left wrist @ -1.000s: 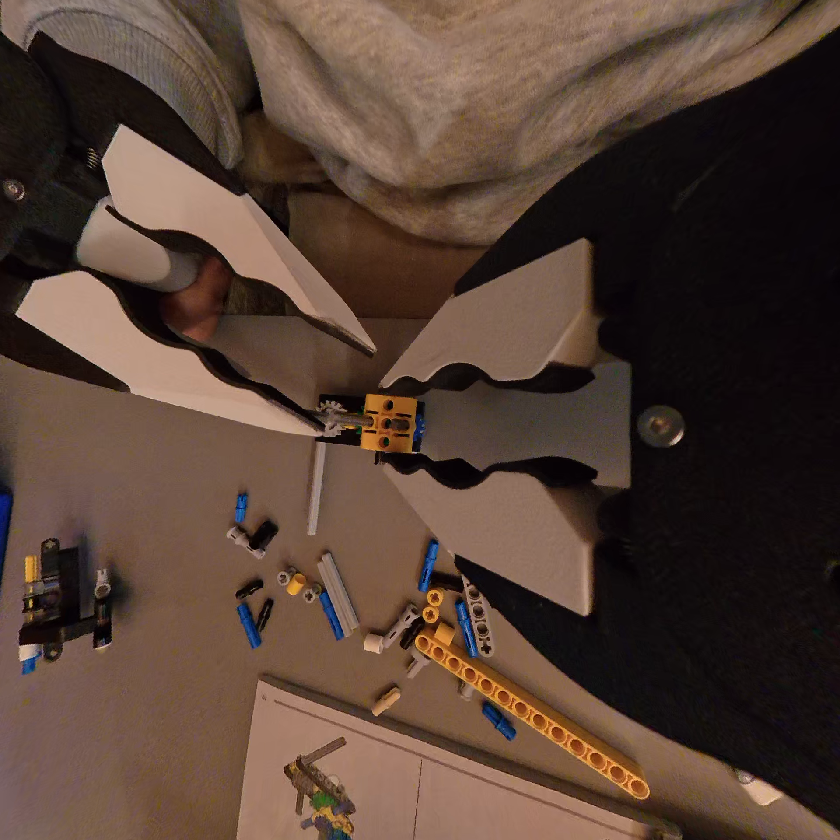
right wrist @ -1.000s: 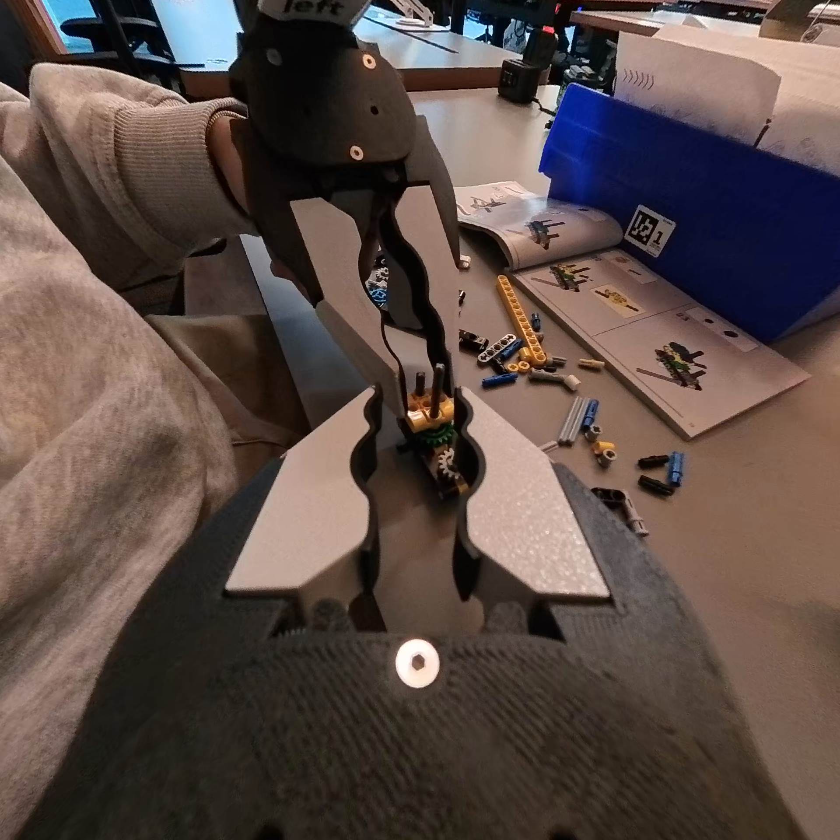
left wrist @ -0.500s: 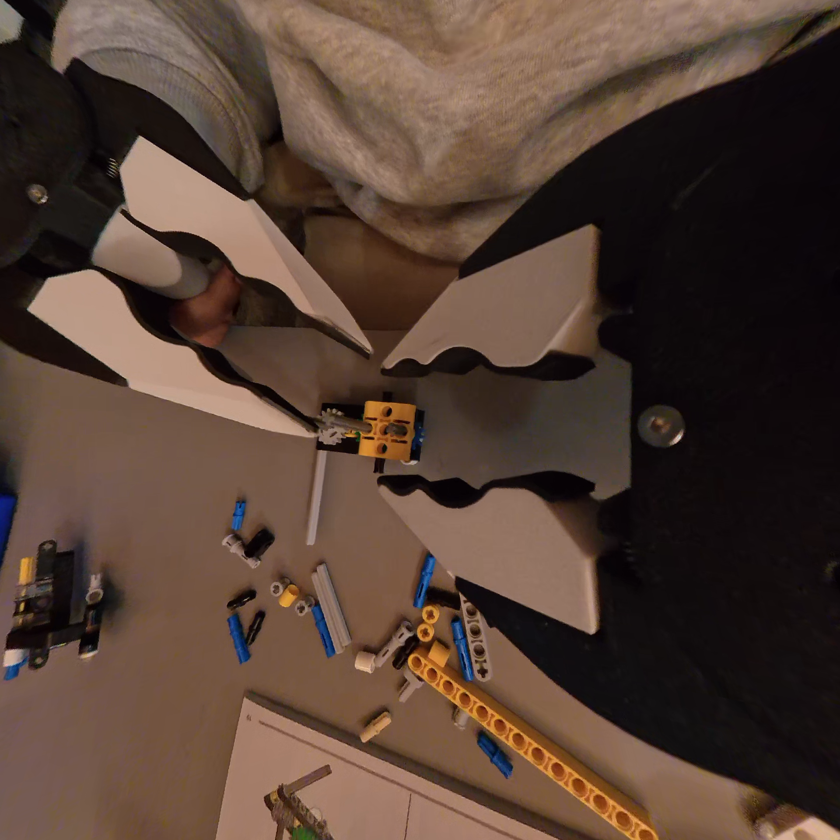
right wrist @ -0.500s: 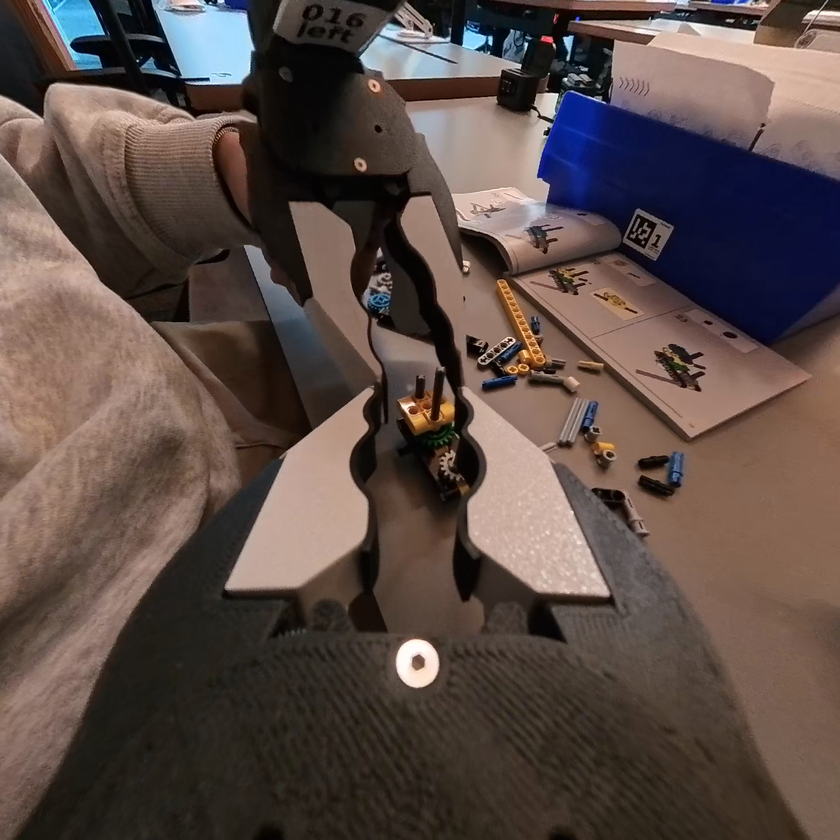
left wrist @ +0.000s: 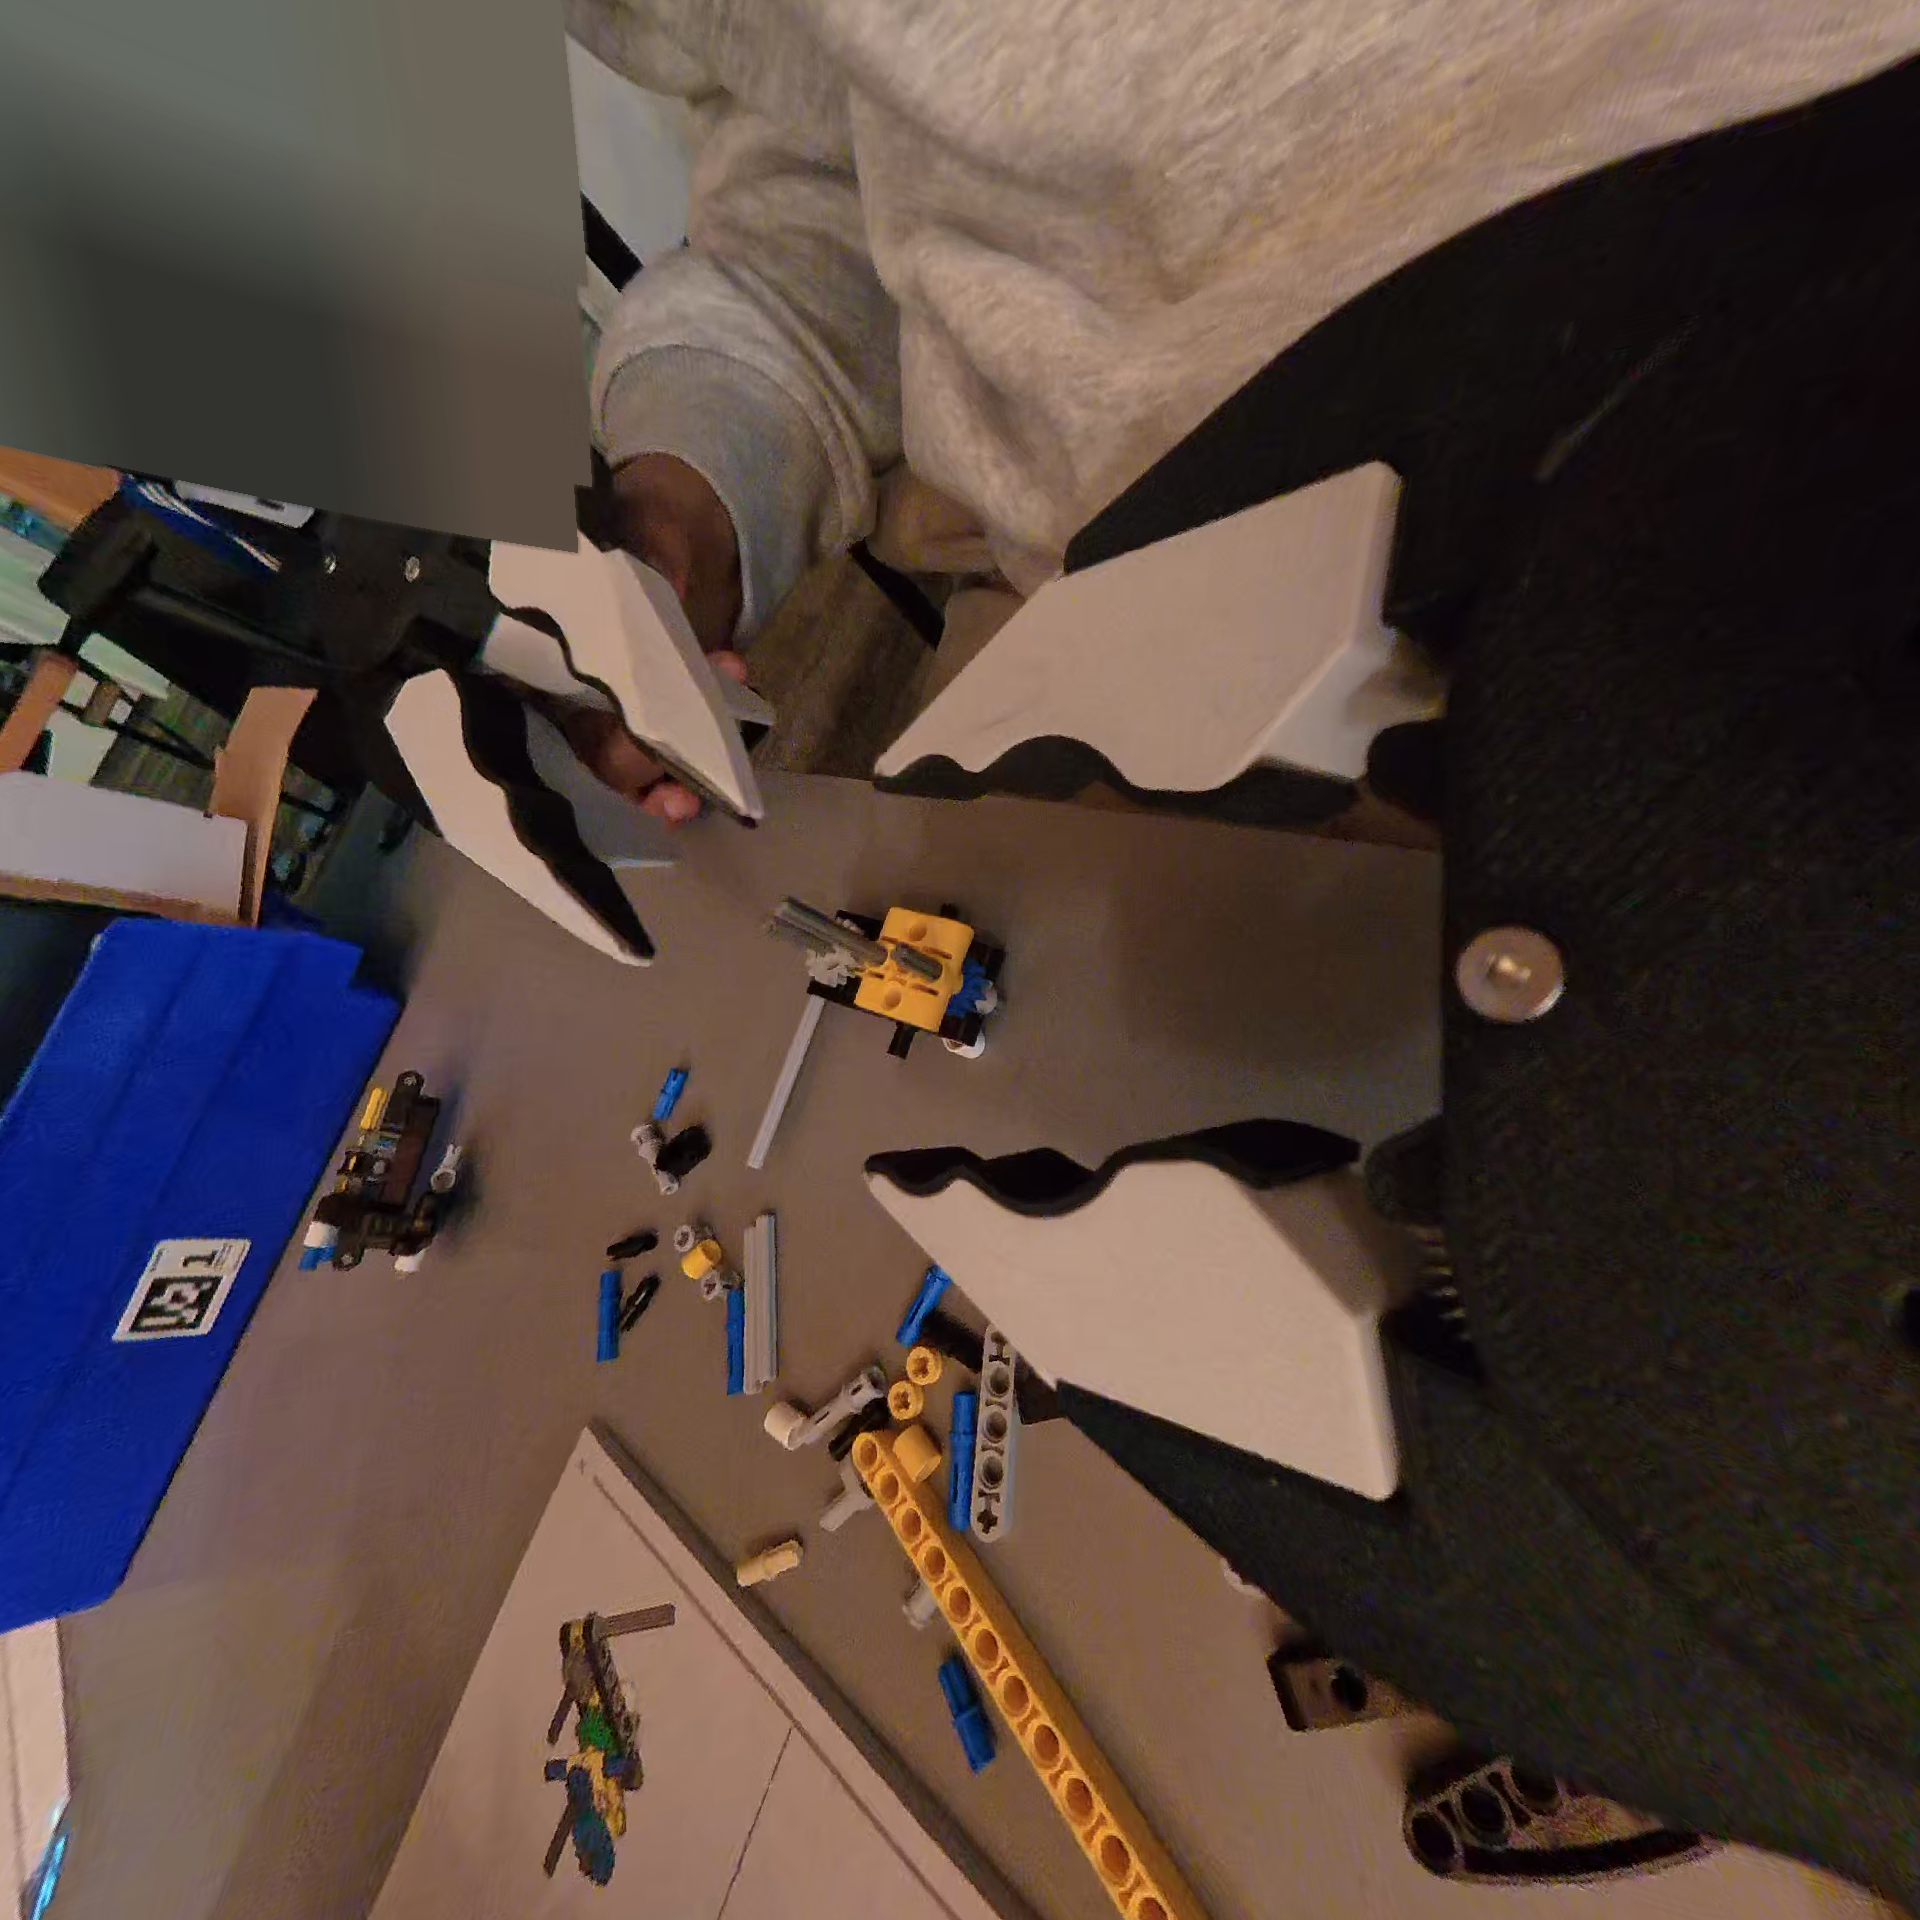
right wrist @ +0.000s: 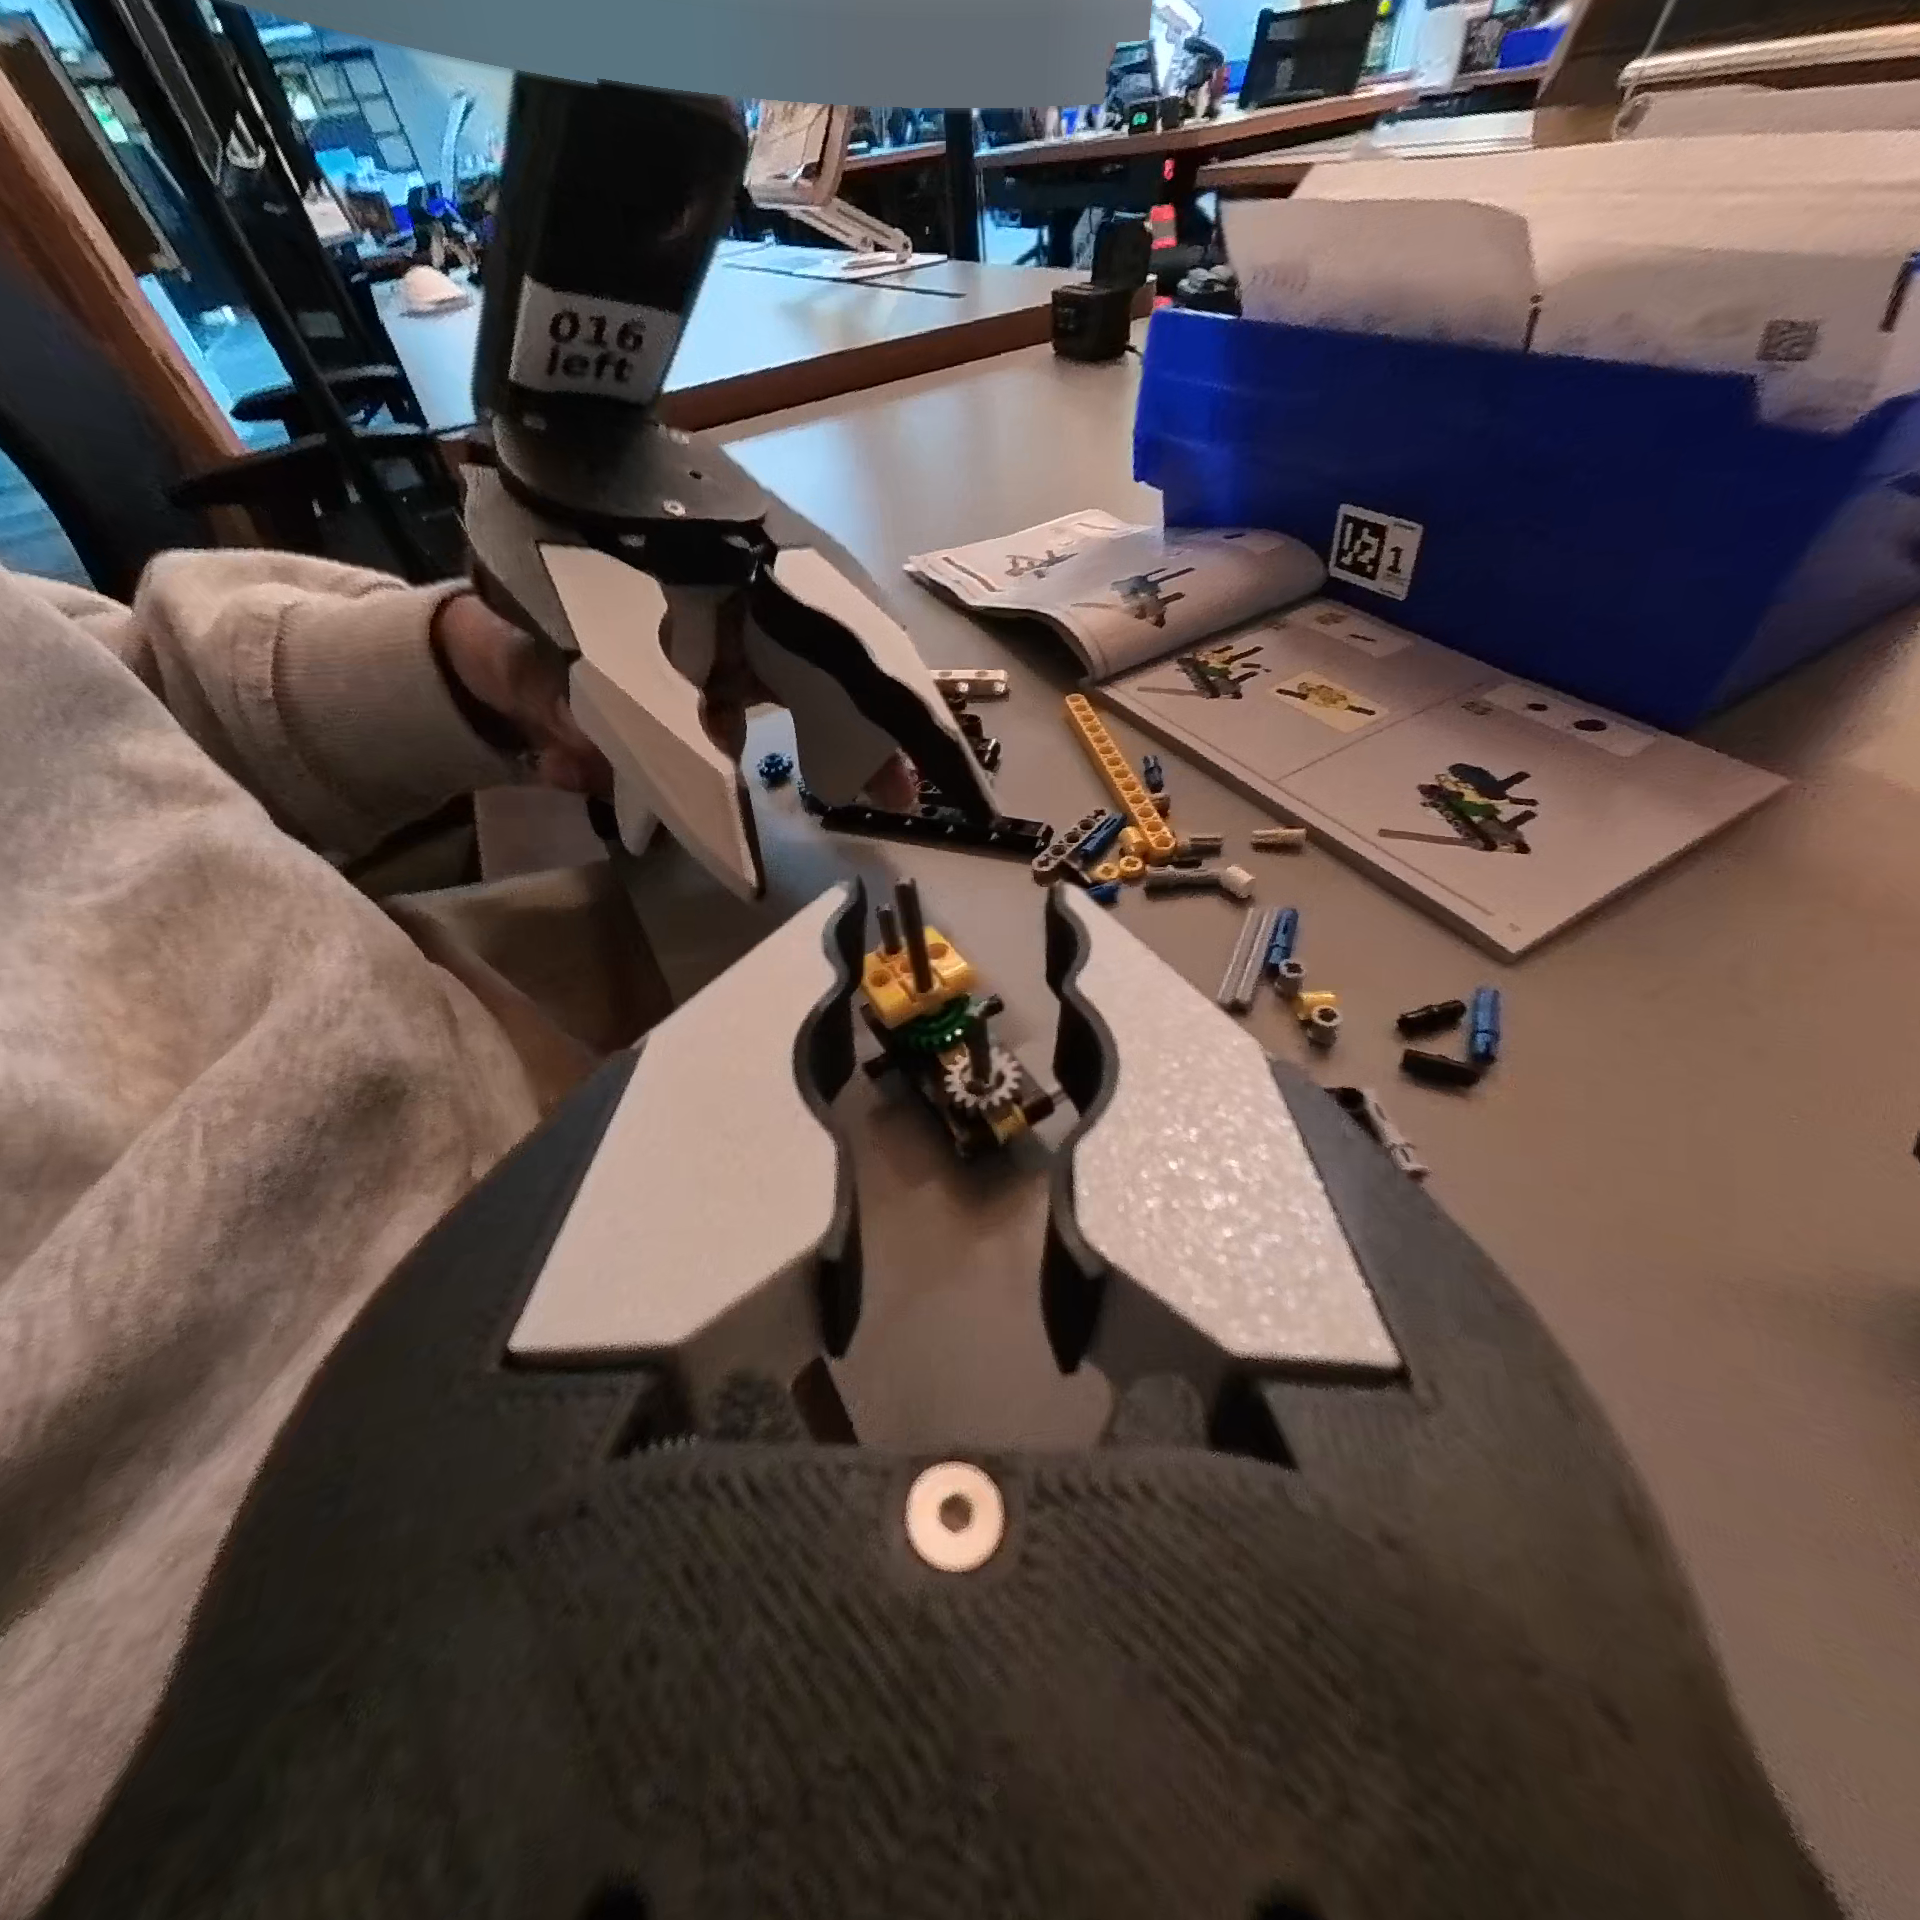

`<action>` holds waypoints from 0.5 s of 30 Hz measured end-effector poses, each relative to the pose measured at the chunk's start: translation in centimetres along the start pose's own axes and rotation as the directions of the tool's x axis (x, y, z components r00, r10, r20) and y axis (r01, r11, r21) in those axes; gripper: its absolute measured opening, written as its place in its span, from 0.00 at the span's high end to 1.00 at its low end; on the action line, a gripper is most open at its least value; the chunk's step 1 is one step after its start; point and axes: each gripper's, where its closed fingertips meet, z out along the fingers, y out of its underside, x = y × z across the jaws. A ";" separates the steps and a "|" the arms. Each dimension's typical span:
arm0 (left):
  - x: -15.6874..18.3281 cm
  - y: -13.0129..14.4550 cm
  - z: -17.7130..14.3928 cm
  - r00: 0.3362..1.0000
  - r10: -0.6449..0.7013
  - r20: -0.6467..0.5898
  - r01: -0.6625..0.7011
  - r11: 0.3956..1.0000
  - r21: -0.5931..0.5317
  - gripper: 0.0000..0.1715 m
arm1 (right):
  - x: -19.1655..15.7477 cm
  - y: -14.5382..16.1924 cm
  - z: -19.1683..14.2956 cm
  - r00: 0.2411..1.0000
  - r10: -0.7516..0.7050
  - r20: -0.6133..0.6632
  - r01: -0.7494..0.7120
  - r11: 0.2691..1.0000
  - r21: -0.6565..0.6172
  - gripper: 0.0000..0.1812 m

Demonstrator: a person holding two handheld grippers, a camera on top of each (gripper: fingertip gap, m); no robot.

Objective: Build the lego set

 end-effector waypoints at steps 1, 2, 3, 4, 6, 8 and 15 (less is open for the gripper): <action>0.0 0.0 0.0 1.000 -0.010 -0.005 0.010 1.000 0.004 0.61 | 0.2 -0.1 -0.1 1.000 0.015 0.000 -0.015 1.000 0.010 0.81; -0.2 -0.1 -0.1 1.000 -0.020 -0.003 0.020 1.000 0.007 0.62 | 0.3 -0.3 -0.3 1.000 0.029 0.001 -0.029 0.999 0.020 0.81; -0.4 -0.1 -0.1 1.000 -0.030 0.006 0.030 1.000 0.009 0.63 | 0.4 -0.3 -0.3 0.999 0.040 0.003 -0.040 0.999 0.027 0.80; -0.6 -0.1 -0.1 0.999 -0.038 0.015 0.038 0.999 0.007 0.63 | 0.4 -0.4 -0.4 0.999 0.049 0.005 -0.049 0.998 0.029 0.80; -0.8 0.0 0.0 0.999 -0.041 0.029 0.041 0.999 -0.001 0.64 | 0.5 -0.4 -0.4 0.998 0.054 0.007 -0.055 0.998 0.026 0.80; -0.9 0.2 0.2 0.999 -0.034 0.043 0.035 0.999 -0.014 0.64 | 0.4 -0.3 -0.3 0.999 0.051 0.008 -0.051 0.999 0.018 0.79; -2.7 0.7 0.6 0.983 -0.041 0.179 0.052 0.997 -0.056 0.65 | 0.3 0.1 -0.1 0.998 0.055 0.018 -0.055 0.998 -0.010 0.79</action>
